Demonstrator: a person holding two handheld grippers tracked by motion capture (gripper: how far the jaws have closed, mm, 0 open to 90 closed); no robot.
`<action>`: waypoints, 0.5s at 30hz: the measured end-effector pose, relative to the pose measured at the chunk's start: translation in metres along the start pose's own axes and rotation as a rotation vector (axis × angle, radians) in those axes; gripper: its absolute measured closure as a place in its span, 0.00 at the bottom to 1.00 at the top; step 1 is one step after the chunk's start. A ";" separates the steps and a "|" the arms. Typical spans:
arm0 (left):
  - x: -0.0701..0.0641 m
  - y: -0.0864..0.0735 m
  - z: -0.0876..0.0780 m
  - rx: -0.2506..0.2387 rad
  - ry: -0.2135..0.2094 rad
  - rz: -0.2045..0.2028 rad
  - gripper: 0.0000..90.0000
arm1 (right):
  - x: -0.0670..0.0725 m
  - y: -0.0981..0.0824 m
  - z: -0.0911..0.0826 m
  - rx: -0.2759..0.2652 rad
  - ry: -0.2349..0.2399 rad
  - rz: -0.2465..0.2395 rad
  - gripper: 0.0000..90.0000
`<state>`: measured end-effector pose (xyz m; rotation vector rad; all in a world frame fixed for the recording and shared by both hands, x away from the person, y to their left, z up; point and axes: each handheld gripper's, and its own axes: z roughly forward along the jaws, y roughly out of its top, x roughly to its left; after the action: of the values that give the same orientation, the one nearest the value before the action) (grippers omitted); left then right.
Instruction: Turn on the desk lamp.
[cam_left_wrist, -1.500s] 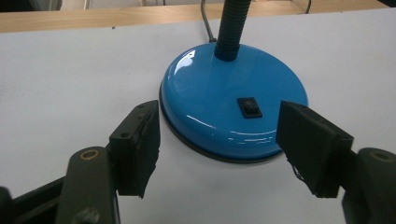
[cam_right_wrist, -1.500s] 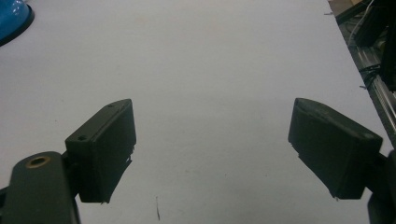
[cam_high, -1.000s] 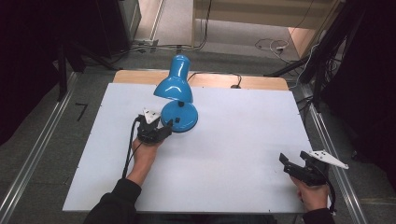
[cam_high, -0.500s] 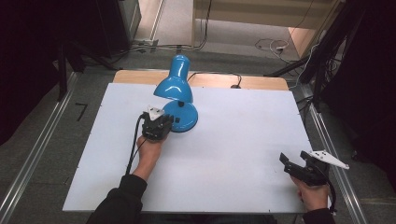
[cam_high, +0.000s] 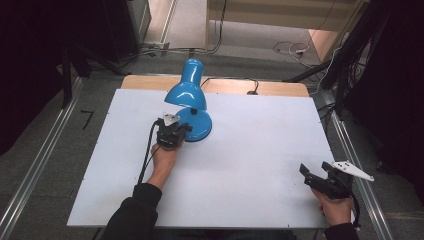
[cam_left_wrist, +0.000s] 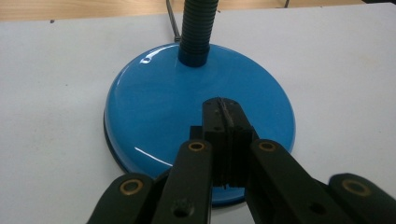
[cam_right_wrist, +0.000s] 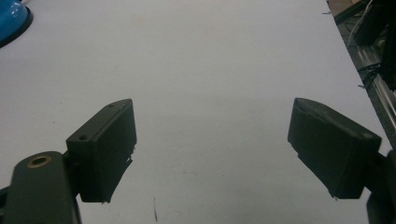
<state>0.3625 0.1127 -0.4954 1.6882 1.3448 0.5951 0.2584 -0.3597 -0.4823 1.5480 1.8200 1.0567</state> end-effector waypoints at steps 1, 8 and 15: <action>0.000 0.000 0.001 0.003 -0.002 0.004 1.00 | 0.000 0.000 0.000 0.000 0.000 0.000 0.16; 0.000 -0.001 0.007 0.010 -0.002 -0.007 1.00 | -0.001 0.000 0.000 -0.002 0.003 0.003 0.16; 0.002 -0.001 0.010 0.005 -0.012 -0.032 1.00 | -0.002 0.000 -0.001 -0.004 0.003 0.005 0.16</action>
<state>0.3702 0.1116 -0.5018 1.6687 1.3636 0.5626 0.2583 -0.3615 -0.4819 1.5499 1.8158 1.0642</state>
